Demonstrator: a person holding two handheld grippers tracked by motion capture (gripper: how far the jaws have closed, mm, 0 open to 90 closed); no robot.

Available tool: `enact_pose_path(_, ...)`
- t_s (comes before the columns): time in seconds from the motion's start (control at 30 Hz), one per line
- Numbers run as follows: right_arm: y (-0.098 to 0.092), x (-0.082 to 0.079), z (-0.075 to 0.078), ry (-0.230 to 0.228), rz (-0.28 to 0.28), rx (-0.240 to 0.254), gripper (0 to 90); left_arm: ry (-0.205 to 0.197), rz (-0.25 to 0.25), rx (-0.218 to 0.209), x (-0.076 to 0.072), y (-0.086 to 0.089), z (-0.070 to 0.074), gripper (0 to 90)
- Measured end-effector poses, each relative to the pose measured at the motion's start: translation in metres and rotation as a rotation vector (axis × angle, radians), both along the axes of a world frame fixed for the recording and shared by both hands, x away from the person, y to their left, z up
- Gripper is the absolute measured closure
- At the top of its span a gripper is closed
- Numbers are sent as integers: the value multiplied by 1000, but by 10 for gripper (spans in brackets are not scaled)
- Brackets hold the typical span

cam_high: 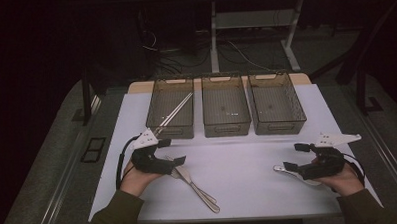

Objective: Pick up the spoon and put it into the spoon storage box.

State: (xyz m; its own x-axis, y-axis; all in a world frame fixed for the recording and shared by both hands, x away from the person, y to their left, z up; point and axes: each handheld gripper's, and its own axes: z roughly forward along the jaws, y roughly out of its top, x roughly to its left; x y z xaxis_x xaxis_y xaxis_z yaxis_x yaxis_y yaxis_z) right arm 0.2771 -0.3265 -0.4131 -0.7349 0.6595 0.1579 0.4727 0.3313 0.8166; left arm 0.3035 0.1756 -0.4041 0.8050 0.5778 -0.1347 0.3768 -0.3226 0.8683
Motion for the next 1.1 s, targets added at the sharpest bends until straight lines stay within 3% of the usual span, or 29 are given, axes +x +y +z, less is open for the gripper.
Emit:
enact_pose_path(0.13,-6,1,-2,24,-10,-15,142,5,0,-9,-11,3,-6,86)
enact_pose_path(0.33,-13,3,-7,52,-21,-81,160,-7,-8,24,-24,4,-12,21)
enact_pose_path(0.43,-16,4,-10,73,-19,-94,184,-12,-4,8,-28,6,-14,10)
enact_pose_path(0.53,-20,4,-13,89,-18,-116,214,-15,-12,17,-29,8,-16,0)
enact_pose_path(0.73,-29,3,-17,116,-27,-112,244,-7,-19,9,-26,8,-20,0)
enact_pose_path(1.1,-29,4,-20,155,27,-123,430,1,-29,27,-27,4,-23,0)
